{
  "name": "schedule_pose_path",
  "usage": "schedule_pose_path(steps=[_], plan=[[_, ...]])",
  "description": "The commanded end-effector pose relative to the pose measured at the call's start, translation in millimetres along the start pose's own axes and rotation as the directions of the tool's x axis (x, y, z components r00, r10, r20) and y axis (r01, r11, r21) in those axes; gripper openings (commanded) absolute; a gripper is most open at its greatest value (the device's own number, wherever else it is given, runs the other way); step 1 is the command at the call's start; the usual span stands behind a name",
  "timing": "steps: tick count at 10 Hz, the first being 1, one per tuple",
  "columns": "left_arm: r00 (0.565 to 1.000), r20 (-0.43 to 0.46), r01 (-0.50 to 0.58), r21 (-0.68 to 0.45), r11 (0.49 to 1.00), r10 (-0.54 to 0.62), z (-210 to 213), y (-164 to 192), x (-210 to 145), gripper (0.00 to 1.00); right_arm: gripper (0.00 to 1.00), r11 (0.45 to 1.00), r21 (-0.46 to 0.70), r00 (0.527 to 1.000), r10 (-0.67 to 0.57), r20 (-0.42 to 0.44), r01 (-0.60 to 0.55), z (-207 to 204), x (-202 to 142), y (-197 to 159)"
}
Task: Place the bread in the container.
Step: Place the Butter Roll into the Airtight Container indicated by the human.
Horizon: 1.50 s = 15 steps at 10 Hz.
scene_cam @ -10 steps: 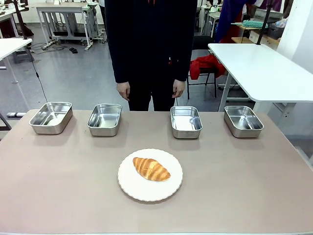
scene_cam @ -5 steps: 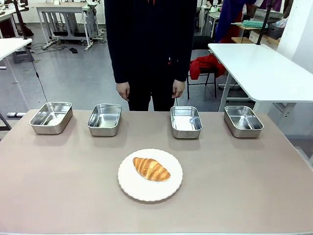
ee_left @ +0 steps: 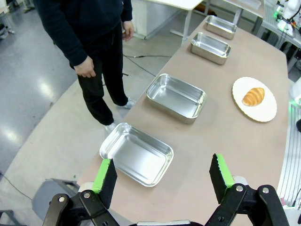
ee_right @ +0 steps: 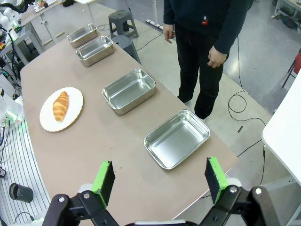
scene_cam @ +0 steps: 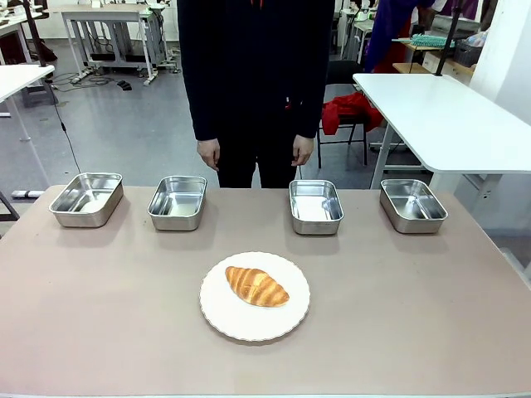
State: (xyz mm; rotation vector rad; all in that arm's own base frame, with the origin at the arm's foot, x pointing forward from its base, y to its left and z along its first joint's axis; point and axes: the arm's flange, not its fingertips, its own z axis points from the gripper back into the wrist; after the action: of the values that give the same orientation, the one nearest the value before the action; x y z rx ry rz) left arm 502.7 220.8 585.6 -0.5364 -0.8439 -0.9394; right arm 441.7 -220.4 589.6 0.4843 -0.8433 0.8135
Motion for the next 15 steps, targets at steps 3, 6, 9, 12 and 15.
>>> schedule_pose_path(steps=[3,6,9,12,15], plan=[[1.000,0.002,0.009,0.004,1.000,-0.009,0.5,0.0,1.0,1.00,1.00,1.000,0.001,1.000,0.006,0.008,-0.006,-0.3,2.8,1.1],[1.000,0.002,0.009,0.004,1.000,-0.009,0.5,0.0,1.0,1.00,1.00,1.000,0.001,1.000,0.006,0.008,-0.006,-0.3,2.8,1.1],[1.000,0.002,0.009,0.004,1.000,-0.009,0.5,0.0,1.0,1.00,1.00,1.000,0.001,1.000,0.006,0.008,-0.006,-0.3,2.8,1.1],[1.000,0.002,0.009,0.004,1.000,-0.009,0.5,0.0,1.0,1.00,1.00,1.000,0.001,1.000,0.006,0.008,-0.006,-0.3,2.8,1.1],[1.000,0.002,0.009,0.004,1.000,-0.009,0.5,0.0,1.0,1.00,1.00,1.000,0.001,1.000,0.006,0.008,-0.006,-0.3,2.8,1.1]])
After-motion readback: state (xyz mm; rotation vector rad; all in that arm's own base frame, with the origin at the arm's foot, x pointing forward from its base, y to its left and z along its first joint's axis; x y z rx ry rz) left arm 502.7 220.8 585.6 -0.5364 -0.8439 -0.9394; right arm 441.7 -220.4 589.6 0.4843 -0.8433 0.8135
